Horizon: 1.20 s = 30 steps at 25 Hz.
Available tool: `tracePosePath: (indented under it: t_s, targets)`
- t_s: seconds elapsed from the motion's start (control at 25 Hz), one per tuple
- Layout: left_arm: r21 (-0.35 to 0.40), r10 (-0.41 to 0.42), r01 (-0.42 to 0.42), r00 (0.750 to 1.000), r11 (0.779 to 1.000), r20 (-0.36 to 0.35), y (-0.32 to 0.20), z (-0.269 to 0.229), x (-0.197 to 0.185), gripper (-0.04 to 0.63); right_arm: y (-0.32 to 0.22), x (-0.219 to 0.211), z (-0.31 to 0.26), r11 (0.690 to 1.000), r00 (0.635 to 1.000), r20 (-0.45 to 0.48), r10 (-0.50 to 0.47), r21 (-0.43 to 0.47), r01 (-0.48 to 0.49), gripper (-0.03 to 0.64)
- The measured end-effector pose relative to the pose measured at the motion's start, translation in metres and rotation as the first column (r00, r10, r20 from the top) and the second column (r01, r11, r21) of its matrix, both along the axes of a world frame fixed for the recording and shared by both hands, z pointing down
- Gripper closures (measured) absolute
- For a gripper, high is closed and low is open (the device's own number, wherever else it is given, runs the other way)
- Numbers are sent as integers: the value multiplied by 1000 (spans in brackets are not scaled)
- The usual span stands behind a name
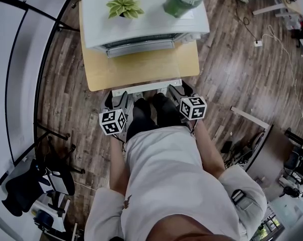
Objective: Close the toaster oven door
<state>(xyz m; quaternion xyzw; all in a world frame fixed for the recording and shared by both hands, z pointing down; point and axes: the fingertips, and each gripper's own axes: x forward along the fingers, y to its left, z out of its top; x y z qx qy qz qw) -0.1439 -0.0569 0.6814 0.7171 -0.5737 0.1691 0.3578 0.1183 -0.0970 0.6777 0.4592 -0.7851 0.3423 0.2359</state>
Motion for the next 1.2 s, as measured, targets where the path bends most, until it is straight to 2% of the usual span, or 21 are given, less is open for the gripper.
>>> tracePosePath:
  t_s: [0.68,1.2]
  targets:
    - [74,-22,24,1000,997,-22,-15,-42,-5,307,-14,-2,-40,997,996,80,50,56,-55,342]
    - [152,-52,56,998,987,-31,-32,-76,-11,306,-31,-5,-72,991,986,142,86,90,-99,342]
